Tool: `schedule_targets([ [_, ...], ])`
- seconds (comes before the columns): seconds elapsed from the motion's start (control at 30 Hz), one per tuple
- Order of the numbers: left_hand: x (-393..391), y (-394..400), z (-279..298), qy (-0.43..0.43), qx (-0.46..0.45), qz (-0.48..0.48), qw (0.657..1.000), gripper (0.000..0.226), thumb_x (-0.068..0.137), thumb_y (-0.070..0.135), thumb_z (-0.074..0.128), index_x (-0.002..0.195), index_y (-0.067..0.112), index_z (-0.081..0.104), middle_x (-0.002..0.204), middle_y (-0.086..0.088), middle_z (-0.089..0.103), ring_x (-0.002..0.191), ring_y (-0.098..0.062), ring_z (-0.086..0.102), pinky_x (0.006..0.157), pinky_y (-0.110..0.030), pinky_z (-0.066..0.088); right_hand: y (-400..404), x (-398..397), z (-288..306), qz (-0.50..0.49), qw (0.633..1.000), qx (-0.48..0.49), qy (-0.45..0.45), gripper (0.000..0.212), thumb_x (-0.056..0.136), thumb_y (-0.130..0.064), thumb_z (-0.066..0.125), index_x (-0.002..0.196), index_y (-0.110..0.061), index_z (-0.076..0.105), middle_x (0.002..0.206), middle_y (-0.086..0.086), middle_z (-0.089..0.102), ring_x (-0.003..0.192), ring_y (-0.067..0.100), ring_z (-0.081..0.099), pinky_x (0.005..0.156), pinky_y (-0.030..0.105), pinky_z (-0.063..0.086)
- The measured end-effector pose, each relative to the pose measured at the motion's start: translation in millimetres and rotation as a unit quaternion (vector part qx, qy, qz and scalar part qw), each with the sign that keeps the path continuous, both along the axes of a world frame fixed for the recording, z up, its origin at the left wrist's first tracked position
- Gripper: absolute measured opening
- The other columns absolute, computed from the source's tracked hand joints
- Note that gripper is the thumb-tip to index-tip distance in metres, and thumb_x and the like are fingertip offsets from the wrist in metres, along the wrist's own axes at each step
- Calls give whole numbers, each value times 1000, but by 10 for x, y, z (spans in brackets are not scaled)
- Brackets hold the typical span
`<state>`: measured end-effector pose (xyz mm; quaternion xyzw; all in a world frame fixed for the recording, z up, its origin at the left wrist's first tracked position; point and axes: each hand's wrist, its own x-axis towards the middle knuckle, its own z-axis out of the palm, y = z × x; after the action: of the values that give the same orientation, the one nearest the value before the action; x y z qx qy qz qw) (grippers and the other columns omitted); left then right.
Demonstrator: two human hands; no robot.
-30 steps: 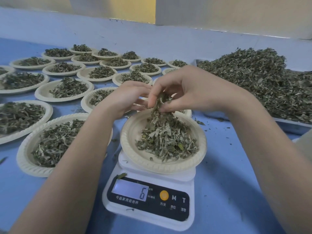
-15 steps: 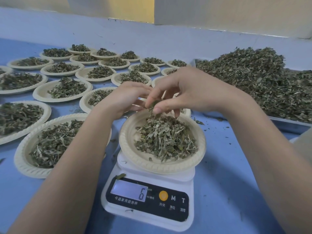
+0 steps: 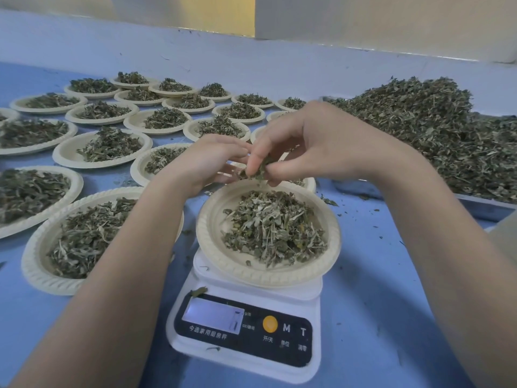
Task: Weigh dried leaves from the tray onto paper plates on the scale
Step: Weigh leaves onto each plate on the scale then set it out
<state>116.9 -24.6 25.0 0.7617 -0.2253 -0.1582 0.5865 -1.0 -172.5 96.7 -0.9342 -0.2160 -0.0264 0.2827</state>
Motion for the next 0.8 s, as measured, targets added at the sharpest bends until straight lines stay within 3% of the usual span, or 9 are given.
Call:
schedule_targets([
  [0.2,10,2,-12,-3,1,-10,1000,34,88,7,51,66,25,71,58,11,64,50,-2,57,46,-12,44,-28,32,-29,14,999,45,27,18,79,-5,74,94,-15,75,80,5,74,66,10,71,72,15,52],
  [0.37,27,5,-22,-1,-2,-11,1000,33,87,7,53,67,24,73,60,8,65,54,-6,58,52,-16,46,-37,63,-35,22,997,62,36,19,78,-4,74,97,-9,74,82,6,74,64,13,70,72,19,55],
  [0.53,18,-12,-3,1,-6,-7,1000,24,90,7,52,82,20,70,68,5,69,61,-8,64,55,-16,50,-72,70,-24,10,999,38,-10,16,79,-7,74,91,-17,76,78,1,74,69,10,71,75,17,55],
  [0.63,12,-35,9,5,-25,12,1000,17,94,10,52,95,16,68,90,-1,74,83,-18,70,72,-27,56,-333,147,-11,-97,989,41,-108,16,78,-12,75,82,-27,75,73,-9,73,66,2,69,72,7,50],
  [0.73,-9,-62,18,-5,-31,19,999,15,94,13,54,99,17,68,95,-1,74,88,-20,69,81,-33,56,-712,300,-111,-271,943,-39,-191,12,85,-16,70,92,-24,76,84,-7,73,69,0,64,75,-1,40],
  [0.8,-14,-77,4,-9,-25,17,1000,14,93,14,56,99,18,68,94,1,75,87,-18,69,78,-29,56,-924,381,-269,-337,922,-164,-93,22,93,-29,59,105,-16,73,101,4,72,85,13,64,80,14,42],
])
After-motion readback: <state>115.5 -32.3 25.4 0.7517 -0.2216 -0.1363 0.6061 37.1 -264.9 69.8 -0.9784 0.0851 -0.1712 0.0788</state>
